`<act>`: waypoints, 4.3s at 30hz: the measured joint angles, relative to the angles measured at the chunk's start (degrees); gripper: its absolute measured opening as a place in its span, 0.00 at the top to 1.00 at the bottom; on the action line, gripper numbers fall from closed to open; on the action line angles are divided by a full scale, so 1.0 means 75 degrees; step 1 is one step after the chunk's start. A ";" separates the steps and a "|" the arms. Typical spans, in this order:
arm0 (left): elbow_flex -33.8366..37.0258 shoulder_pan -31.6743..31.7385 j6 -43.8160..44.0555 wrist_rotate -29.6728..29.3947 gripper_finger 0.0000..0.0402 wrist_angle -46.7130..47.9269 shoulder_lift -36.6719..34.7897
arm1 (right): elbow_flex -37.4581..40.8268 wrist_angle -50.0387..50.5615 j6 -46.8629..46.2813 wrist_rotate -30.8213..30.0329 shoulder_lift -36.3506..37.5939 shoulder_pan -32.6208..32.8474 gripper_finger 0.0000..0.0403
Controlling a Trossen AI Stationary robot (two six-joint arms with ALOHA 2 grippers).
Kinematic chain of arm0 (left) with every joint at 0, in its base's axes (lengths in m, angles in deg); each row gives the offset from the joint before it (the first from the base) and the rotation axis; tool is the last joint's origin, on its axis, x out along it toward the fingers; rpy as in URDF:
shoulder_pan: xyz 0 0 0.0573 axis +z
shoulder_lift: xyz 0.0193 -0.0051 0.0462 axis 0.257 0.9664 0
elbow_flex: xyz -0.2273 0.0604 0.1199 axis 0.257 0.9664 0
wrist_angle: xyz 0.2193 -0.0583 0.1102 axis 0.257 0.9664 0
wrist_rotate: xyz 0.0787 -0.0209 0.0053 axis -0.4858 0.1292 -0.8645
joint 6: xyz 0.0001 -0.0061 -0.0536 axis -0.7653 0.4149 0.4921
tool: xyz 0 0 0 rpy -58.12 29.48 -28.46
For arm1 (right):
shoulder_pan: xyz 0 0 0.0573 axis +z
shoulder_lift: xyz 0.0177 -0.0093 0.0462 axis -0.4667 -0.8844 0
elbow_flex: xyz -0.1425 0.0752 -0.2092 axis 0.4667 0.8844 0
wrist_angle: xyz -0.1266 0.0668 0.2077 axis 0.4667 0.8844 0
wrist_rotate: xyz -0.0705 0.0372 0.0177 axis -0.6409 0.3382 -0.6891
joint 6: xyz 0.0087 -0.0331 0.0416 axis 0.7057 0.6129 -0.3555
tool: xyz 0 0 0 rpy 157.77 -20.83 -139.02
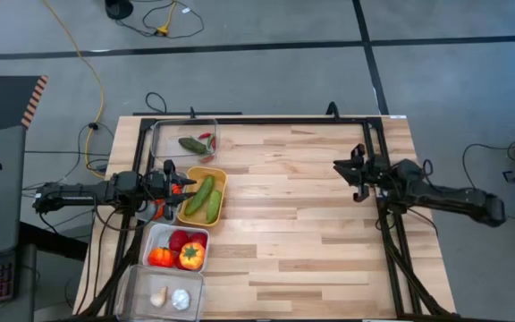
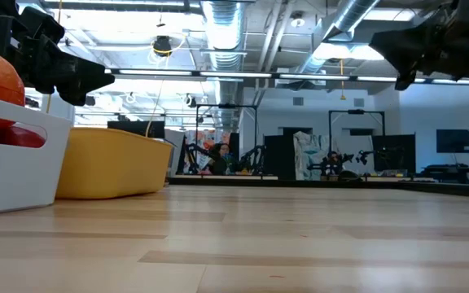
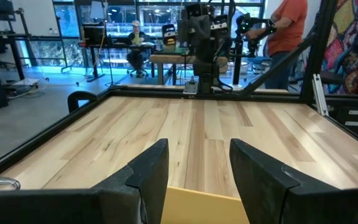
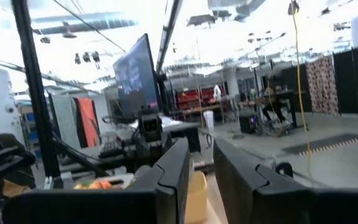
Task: Sort produce into baskets
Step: Return to Home Position
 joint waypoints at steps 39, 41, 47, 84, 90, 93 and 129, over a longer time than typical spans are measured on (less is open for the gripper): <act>-0.0003 0.0000 0.0000 -0.0009 0.61 -0.0003 0.0000 | 0.0009 0.4204 0.0773 -0.0692 0.1615 -0.0096 0.75; 0.0000 0.0000 0.0000 -0.0014 0.61 -0.0003 0.0000 | 0.0009 0.4211 0.0750 -0.0695 0.1498 -0.0090 0.75; -0.0001 -0.0002 0.0000 -0.0125 0.61 -0.0024 -0.0002 | 0.0012 0.4240 0.0075 -0.0695 0.1195 -0.0085 0.75; -0.0003 -0.0003 0.0105 -0.0347 0.61 -0.0061 0.0000 | 0.0012 0.4255 0.0938 -0.0696 0.1058 -0.0087 0.91; -0.0001 -0.0003 0.0114 -0.0345 0.61 -0.0061 -0.0001 | 0.0012 0.4263 0.0936 -0.0695 0.1058 -0.0087 0.91; 0.0000 -0.0003 0.0114 -0.0344 0.61 -0.0061 -0.0003 | 0.0012 0.4266 0.0935 -0.0695 0.1058 -0.0087 0.91; -0.0003 -0.0003 0.0116 -0.0341 0.61 -0.0061 -0.0001 | 0.0012 0.4272 0.0933 -0.0692 0.1055 -0.0087 0.91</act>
